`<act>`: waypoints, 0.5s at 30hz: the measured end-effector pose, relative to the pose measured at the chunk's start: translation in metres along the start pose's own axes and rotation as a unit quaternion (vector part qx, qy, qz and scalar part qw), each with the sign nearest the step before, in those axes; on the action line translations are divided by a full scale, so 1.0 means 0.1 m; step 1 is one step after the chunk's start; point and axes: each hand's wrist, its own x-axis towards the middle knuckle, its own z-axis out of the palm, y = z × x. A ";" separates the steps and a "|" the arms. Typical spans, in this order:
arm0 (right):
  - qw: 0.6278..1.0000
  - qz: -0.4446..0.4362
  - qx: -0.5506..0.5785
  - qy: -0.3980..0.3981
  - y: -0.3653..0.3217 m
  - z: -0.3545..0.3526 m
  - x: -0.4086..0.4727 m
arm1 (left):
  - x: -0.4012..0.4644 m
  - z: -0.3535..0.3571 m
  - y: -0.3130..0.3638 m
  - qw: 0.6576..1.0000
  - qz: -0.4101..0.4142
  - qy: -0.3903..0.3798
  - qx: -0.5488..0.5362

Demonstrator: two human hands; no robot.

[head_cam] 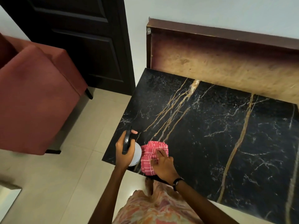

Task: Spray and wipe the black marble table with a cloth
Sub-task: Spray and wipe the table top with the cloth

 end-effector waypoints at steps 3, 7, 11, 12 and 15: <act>1.000 -0.022 -0.019 0.002 0.05 -0.01 -0.02 | -0.04 -0.04 -0.04 0.999 -0.046 -0.013 0.011; 0.999 -0.040 -0.024 0.007 0.07 -0.12 0.03 | -0.12 -0.11 -0.08 0.993 -0.107 -0.055 0.011; 1.000 -0.020 -0.005 0.022 0.02 -0.20 0.01 | -0.15 -0.17 -0.08 0.986 -0.125 -0.105 0.010; 0.999 -0.033 -0.009 0.031 -0.02 -0.20 -0.02 | -0.15 -0.19 -0.08 0.985 -0.130 -0.116 0.013; 0.989 -0.134 0.021 0.054 -0.26 -0.22 -0.08 | -0.13 -0.27 -0.20 0.981 -0.115 -0.150 0.027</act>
